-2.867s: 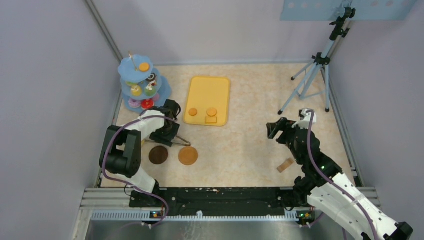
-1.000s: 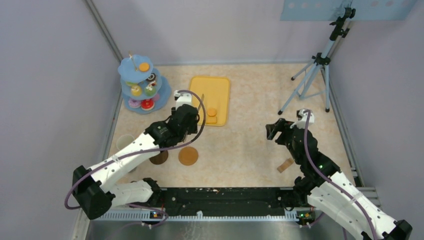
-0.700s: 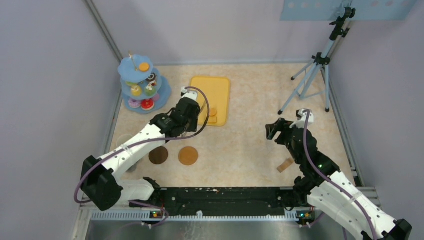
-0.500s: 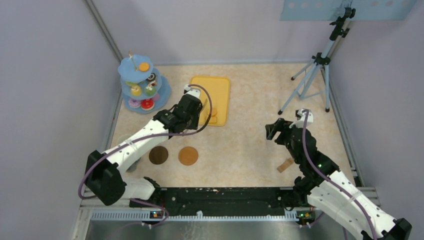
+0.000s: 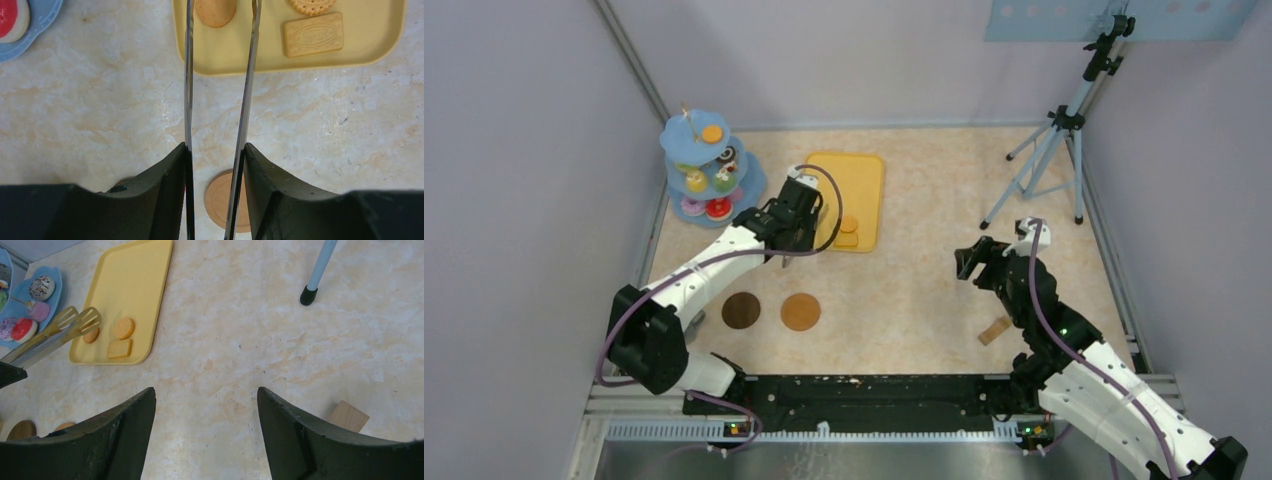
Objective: Serve the afternoon tea
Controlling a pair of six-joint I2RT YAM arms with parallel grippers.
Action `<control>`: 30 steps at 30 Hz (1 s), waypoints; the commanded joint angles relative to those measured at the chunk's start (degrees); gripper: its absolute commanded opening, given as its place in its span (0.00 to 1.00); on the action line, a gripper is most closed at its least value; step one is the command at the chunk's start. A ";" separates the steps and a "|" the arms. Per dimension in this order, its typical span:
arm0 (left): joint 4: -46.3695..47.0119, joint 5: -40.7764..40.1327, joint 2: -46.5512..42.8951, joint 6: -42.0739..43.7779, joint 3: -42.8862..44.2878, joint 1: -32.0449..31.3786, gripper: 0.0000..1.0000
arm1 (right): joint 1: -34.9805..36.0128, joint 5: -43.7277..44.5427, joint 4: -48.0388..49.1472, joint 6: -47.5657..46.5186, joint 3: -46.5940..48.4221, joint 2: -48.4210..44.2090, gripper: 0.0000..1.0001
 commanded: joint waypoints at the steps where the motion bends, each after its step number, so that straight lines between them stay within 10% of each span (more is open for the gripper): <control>1: 1.45 4.05 -0.91 1.51 1.38 2.56 0.49 | -0.32 0.45 1.33 0.48 0.33 -0.55 0.73; 30: -1.73 5.63 -3.38 2.63 -1.97 5.15 0.50 | -0.30 -0.48 2.16 0.86 0.23 -0.33 0.73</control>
